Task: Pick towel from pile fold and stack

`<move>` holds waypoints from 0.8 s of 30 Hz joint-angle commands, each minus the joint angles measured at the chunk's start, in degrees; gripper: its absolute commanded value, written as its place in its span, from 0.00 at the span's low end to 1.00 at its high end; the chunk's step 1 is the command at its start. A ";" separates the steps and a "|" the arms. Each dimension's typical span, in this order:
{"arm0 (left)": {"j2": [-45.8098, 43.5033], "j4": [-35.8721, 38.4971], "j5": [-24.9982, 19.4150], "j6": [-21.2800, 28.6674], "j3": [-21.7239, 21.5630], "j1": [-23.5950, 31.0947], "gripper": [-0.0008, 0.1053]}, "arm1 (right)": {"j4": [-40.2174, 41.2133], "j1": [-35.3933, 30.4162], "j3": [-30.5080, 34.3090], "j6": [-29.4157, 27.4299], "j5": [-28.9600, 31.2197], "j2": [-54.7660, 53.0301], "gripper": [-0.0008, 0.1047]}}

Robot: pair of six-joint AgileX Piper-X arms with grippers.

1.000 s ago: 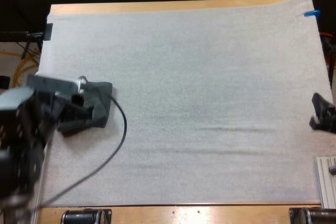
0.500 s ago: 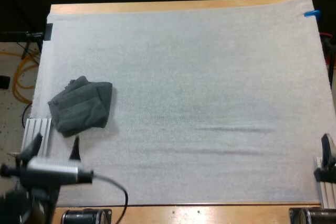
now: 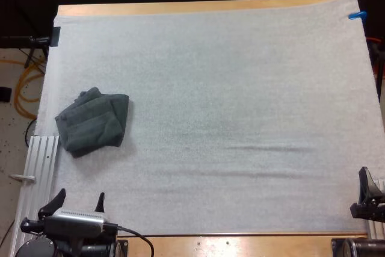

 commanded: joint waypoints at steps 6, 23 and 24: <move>-8.13 4.78 -0.33 2.23 0.69 -0.10 0.64 | -0.85 -0.29 -0.11 -2.54 -0.05 -2.52 0.67; -8.10 -15.20 -0.66 1.69 11.14 -0.06 0.64 | -0.85 -0.29 3.45 -3.20 -4.05 -2.40 0.67; -8.10 -15.51 -0.66 1.68 11.66 -0.06 0.64 | -0.85 -0.29 3.73 -3.20 -4.17 -2.40 0.67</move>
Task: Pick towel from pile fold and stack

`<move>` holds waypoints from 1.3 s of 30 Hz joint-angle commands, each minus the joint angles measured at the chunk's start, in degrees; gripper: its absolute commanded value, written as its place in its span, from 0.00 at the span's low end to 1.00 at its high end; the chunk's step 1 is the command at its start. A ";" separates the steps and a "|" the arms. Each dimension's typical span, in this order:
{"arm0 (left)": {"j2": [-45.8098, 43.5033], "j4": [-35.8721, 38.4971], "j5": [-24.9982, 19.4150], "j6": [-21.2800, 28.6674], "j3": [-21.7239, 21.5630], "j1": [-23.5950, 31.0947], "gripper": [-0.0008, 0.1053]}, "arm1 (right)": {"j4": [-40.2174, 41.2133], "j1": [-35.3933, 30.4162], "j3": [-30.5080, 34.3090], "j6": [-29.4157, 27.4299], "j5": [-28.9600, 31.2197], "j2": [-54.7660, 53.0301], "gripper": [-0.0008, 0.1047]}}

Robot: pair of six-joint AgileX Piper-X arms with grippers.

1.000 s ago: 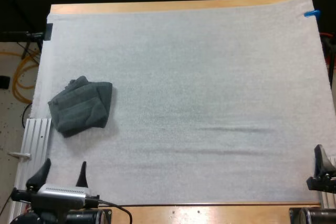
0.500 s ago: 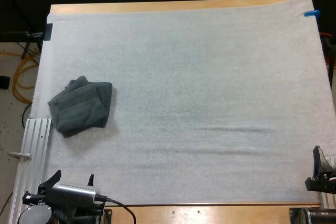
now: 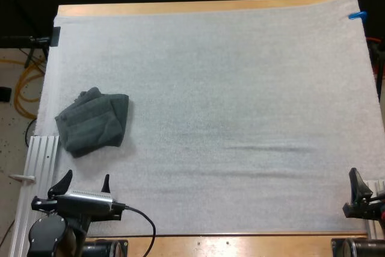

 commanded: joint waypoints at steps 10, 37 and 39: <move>-7.95 -3.04 -0.42 -0.76 1.15 -0.06 0.64 | -1.38 -0.29 3.60 -1.00 -1.03 -2.40 0.67; -7.95 -3.04 -0.42 -0.51 1.15 -0.06 0.64 | -1.25 -0.29 3.60 -1.00 -0.88 -2.40 0.67; -7.95 -3.04 -0.42 -0.51 1.15 -0.06 0.64 | -1.25 -0.29 3.60 -1.00 -0.88 -2.40 0.67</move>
